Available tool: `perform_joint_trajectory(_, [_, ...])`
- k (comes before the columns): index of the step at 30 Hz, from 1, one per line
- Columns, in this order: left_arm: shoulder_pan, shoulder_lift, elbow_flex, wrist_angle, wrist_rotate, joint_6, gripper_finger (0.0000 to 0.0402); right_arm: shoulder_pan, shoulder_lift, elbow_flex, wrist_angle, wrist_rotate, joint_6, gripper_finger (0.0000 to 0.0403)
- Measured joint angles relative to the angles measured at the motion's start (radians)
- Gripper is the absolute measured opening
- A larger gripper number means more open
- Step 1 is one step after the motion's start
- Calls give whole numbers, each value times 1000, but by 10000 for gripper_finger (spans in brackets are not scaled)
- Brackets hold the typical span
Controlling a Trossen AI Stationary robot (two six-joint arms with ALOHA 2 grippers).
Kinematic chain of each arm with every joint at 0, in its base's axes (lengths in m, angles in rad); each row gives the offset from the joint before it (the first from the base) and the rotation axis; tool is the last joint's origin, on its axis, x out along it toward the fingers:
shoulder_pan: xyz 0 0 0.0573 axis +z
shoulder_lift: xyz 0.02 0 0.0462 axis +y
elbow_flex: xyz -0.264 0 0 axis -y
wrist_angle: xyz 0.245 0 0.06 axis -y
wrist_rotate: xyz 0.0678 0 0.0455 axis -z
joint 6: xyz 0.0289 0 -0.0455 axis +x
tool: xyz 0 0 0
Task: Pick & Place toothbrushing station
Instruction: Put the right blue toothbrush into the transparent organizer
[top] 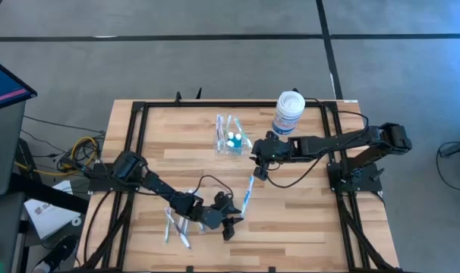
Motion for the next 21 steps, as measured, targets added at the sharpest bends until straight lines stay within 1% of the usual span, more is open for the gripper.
perform_joint_trajectory(5, [0,3,0,-2,0,-3,137,0,0,0,0,0,0,88])
perform_joint_trajectory(9, [1,39,4,-2,1,-50,137,0,0,0,4,0,0,88])
perform_joint_trajectory(15, [6,53,8,7,0,-54,135,0,0,0,6,0,0,88])
perform_joint_trajectory(18, [7,50,7,-1,-12,-54,120,0,0,0,4,0,0,88])
perform_joint_trajectory(21, [7,50,7,-16,-17,-70,87,0,0,0,3,0,0,88])
